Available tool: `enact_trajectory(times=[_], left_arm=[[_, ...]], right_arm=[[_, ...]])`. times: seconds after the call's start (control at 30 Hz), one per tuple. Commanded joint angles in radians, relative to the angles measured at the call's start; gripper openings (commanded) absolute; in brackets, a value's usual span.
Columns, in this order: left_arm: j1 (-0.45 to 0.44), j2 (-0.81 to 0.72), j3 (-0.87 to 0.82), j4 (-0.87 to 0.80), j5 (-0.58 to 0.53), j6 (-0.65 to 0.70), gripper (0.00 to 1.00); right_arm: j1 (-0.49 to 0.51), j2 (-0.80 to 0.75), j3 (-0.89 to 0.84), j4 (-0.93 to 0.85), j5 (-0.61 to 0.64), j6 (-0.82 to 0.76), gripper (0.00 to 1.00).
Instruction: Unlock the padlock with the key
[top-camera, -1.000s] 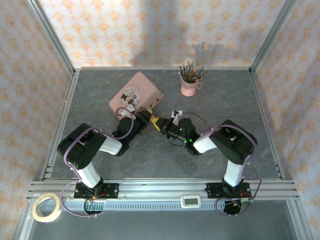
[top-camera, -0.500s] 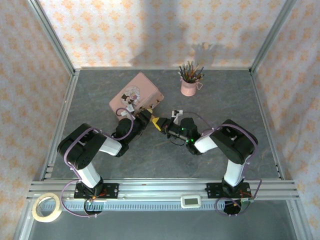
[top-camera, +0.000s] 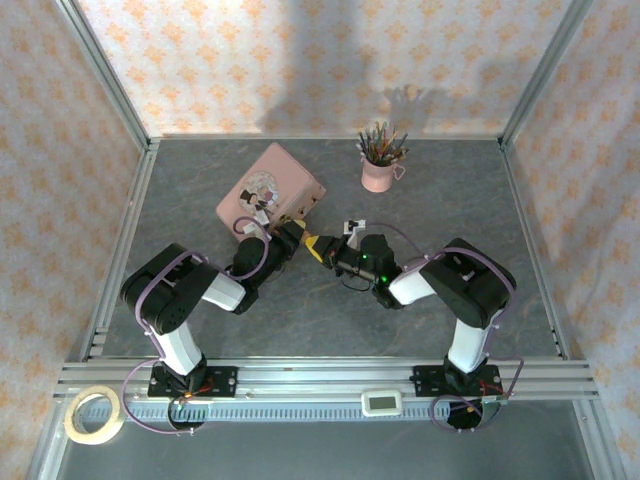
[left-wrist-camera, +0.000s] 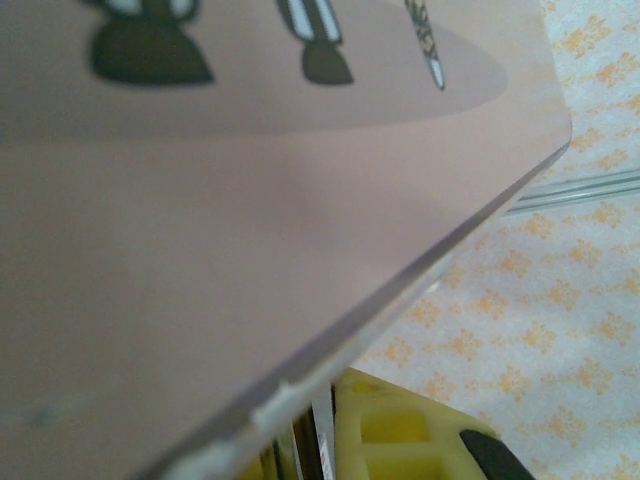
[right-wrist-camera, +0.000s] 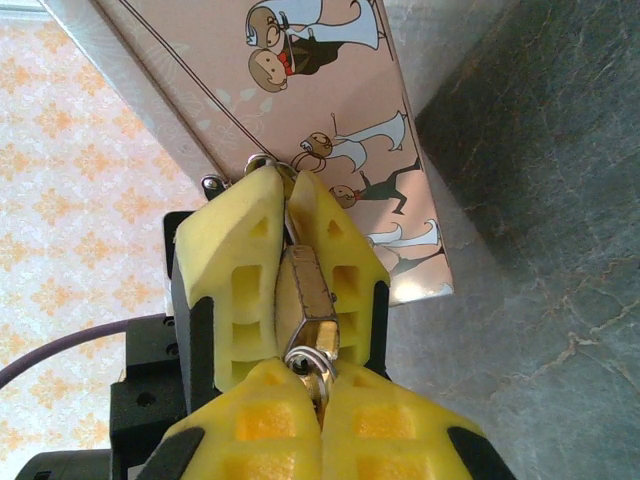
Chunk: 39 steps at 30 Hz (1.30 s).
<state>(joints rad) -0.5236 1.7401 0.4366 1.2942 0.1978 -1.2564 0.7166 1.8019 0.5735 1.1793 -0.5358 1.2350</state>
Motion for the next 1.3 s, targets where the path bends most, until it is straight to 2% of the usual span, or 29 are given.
enact_trajectory(times=[0.0,0.07,0.2,0.3,0.33,0.43,0.53,0.7,0.77,1.03,1.27], left_arm=[[-0.022,0.007,0.025,0.081,0.063,0.000,0.00],[-0.022,0.008,0.025,0.076,0.063,-0.001,0.00],[-0.022,0.004,0.018,0.076,0.054,0.002,0.00],[-0.023,0.004,0.019,0.077,0.052,0.003,0.00],[-0.023,0.007,0.021,0.080,0.053,0.002,0.00],[-0.023,0.010,0.024,0.088,0.056,-0.003,0.00],[-0.023,0.009,0.019,0.091,0.052,-0.006,0.00],[-0.023,-0.001,0.012,0.088,0.042,-0.004,0.00],[-0.023,-0.001,0.012,0.088,0.042,-0.004,0.00],[-0.023,0.000,0.018,0.084,0.046,-0.005,0.00],[-0.025,0.000,0.021,0.083,0.054,-0.005,0.00]], right_arm=[[0.006,-0.019,0.044,-0.032,0.004,-0.068,0.00],[0.005,-0.027,0.054,-0.077,0.007,-0.088,0.00],[-0.010,-0.044,0.018,-0.015,0.002,-0.050,0.26],[-0.018,-0.049,-0.009,0.057,-0.012,-0.013,0.32],[-0.018,-0.048,-0.008,0.065,-0.018,-0.008,0.31],[-0.017,-0.033,-0.015,0.091,-0.023,0.012,0.22],[-0.017,-0.022,-0.033,0.116,-0.010,0.028,0.19],[-0.017,-0.036,-0.066,0.124,0.021,0.037,0.30],[-0.018,-0.047,-0.075,0.114,0.031,0.033,0.31],[-0.019,-0.068,-0.078,0.085,0.041,0.009,0.10],[-0.017,-0.017,-0.037,0.139,0.013,0.036,0.11]])
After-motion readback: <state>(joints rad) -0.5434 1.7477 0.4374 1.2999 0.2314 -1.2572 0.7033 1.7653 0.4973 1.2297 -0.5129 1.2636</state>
